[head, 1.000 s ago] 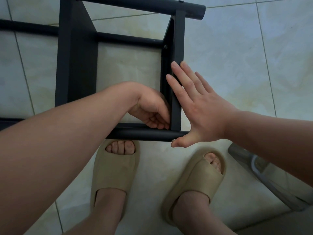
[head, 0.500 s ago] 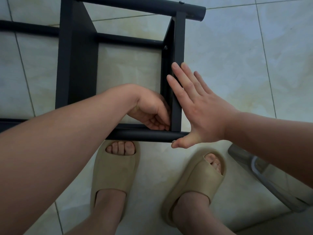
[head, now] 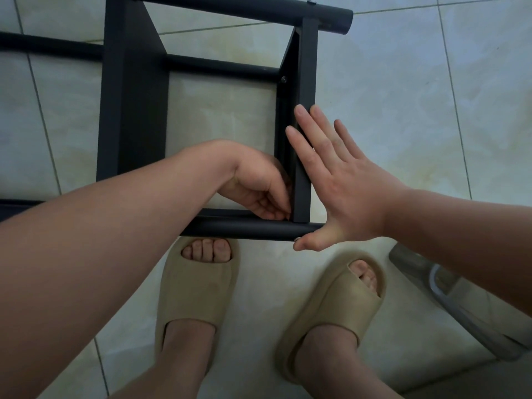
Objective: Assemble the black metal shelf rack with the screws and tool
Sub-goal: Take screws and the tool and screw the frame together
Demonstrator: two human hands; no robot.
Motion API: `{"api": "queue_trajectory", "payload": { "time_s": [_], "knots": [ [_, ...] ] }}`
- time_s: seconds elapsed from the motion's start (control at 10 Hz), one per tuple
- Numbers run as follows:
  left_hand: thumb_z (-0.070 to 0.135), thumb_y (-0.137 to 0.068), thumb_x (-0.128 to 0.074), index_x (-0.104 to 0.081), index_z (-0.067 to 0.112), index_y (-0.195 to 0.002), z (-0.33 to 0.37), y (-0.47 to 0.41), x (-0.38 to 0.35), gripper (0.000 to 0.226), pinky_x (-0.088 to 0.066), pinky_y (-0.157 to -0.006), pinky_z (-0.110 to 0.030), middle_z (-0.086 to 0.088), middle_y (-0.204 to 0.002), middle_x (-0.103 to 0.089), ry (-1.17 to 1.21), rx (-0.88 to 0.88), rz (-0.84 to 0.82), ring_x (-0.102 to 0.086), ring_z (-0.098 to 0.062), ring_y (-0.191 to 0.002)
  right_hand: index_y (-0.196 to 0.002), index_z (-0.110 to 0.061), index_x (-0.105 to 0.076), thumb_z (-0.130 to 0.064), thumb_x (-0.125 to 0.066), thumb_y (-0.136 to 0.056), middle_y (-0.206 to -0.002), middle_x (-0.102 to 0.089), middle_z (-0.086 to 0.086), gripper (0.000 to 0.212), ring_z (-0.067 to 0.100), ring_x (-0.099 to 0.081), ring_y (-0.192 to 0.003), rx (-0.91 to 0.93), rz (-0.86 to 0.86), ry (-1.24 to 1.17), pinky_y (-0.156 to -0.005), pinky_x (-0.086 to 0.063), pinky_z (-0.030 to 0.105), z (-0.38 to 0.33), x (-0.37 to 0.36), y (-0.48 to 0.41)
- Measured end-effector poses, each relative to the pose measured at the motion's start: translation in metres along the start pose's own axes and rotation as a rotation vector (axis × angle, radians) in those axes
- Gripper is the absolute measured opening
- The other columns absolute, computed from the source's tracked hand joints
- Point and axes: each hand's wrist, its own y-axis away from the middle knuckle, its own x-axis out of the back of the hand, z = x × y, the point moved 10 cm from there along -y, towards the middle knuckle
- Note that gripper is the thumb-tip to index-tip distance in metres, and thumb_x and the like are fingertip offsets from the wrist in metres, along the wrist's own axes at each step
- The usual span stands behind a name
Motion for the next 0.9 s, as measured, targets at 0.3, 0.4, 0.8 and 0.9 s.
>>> {"api": "queue_trajectory", "payload": {
  "time_s": [0.3, 0.4, 0.8, 0.9],
  "knots": [
    [0.001, -0.092, -0.06, -0.072, 0.008, -0.087, -0.0064, -0.0002, -0.0018, 0.015, -0.053, -0.069, -0.023, -0.005, -0.076, -0.069, 0.011, 0.011, 0.001, -0.064, -0.013, -0.067, -0.16, -0.002, 0.006, -0.101, -0.037, -0.063, -0.167, 0.015, 0.022, 0.145, 0.039, 0.015, -0.155, 0.0, 0.0, -0.007, -0.124, -0.005, 0.061, -0.0001, 0.0004, -0.0001],
    [-0.003, -0.092, -0.059, -0.07, 0.006, -0.089, -0.005, -0.001, -0.0002, 0.015, -0.056, -0.068, -0.023, -0.007, -0.076, -0.068, -0.002, 0.011, 0.02, -0.065, -0.013, -0.066, -0.16, -0.002, 0.005, -0.101, -0.037, -0.063, -0.167, 0.014, 0.022, 0.145, 0.039, 0.014, -0.155, 0.001, 0.004, -0.008, -0.125, -0.005, 0.061, -0.0004, 0.0002, -0.0004],
    [0.002, -0.093, -0.06, -0.072, 0.008, -0.088, -0.0061, 0.0004, -0.0026, 0.015, -0.055, -0.071, -0.024, -0.006, -0.079, -0.07, -0.002, 0.031, -0.004, -0.066, -0.014, -0.07, -0.16, -0.002, 0.006, -0.101, -0.036, -0.063, -0.167, 0.014, 0.022, 0.145, 0.039, 0.015, -0.155, 0.003, 0.007, -0.017, -0.125, -0.004, 0.06, -0.0005, 0.0005, 0.0],
    [-0.003, -0.092, -0.058, -0.07, 0.004, -0.092, -0.0041, -0.0007, -0.0007, 0.014, -0.057, -0.067, -0.023, -0.008, -0.078, -0.068, 0.008, 0.023, 0.019, -0.066, -0.014, -0.068, -0.16, -0.002, 0.005, -0.1, -0.036, -0.063, -0.167, 0.015, 0.022, 0.145, 0.038, 0.015, -0.155, 0.003, 0.006, -0.017, -0.125, -0.003, 0.06, -0.0004, 0.0008, -0.0002]
  ]
}}
